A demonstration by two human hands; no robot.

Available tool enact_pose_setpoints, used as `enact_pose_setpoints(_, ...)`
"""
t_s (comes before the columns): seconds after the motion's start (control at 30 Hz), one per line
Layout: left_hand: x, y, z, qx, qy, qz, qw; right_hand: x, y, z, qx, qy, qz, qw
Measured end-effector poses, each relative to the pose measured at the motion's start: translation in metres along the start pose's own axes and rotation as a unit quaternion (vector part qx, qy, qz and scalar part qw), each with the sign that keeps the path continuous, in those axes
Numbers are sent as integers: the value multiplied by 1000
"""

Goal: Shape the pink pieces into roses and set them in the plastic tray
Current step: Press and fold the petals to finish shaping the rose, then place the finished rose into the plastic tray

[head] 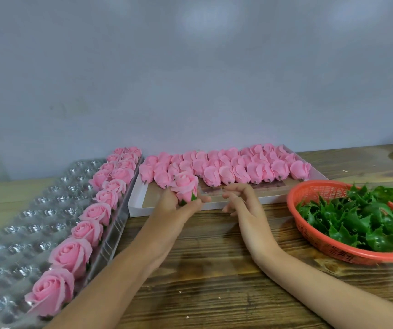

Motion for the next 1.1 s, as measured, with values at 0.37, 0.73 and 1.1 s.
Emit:
enact_pose_setpoints(0.37,-62,53,71,4,-55,-159,986,2,4,-2,25,-18,15,999)
enact_pose_setpoints(0.73,-223,34,-18,13,221,-185,957,2,8,-3,27,-29,43,998)
enact_pose_setpoints(1.1,-228,-7,-58,1,186,-370,910,4,10,-3,30,-41,56,997)
Point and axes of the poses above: each hand's wrist, its own z-axis away from the middle knuckle, its own x-axis out of the palm, y = z × x, the point moved 3 cm from there along -z, towards the middle knuckle, and after that the axes turned 4 degrees about z, right-handed, at the moved point
